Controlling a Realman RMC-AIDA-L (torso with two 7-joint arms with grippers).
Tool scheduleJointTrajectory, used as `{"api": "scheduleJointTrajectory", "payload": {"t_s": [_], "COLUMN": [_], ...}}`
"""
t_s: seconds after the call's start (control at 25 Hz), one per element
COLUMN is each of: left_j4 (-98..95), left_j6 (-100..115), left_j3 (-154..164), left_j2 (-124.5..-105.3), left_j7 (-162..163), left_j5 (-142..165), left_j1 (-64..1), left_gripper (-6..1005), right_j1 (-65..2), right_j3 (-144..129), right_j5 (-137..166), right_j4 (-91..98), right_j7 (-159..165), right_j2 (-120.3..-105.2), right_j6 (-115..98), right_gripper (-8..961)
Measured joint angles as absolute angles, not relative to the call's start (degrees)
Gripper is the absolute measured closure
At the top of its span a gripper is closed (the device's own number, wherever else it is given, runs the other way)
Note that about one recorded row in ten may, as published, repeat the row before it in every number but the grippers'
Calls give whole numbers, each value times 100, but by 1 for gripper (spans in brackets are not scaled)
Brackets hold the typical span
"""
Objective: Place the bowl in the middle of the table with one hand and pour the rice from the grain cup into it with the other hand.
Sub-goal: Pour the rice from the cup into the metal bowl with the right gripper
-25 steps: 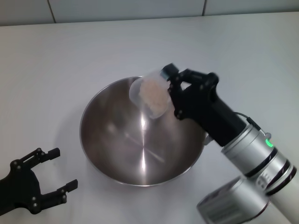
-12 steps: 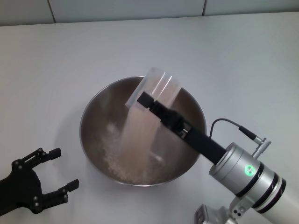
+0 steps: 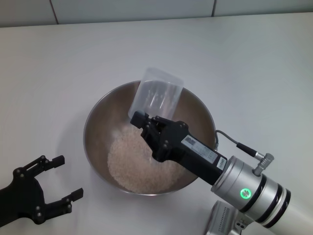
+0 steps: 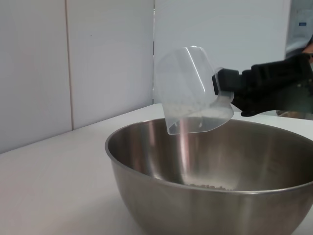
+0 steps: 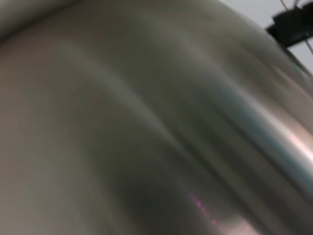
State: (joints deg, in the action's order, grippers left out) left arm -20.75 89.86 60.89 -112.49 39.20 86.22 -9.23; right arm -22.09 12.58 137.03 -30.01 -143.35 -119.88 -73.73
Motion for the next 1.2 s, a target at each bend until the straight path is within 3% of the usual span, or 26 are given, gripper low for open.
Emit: {"api": "scheduleJointTrajectory", "payload": {"t_s": [0.48,0.96,1.2], "left_j4": [-2074,-2076,-2083], "left_j6": [8982,8998,9026], "left_j3": [6089,6075,6052], "left_j2": [-11244,-11249,-11248], "left_j7": [3920,3920,3920], "left_j5": [8622,8622,8622], "left_j1": [-932,-938,-964], "left_gripper": [136,136,136], "right_j1": [-2031,-1590,-1403], "right_j3": [1270,1275,1474], "right_j5": [13676,11630,11132], "right_j4": [-3273,-4615,-4813], "right_j7": [-13642,-8630,-5232], "right_j2": [-11988,-11980,-11886], "right_j6": [-7625,-8222,-8330], "right_gripper": [918,913,911]}}
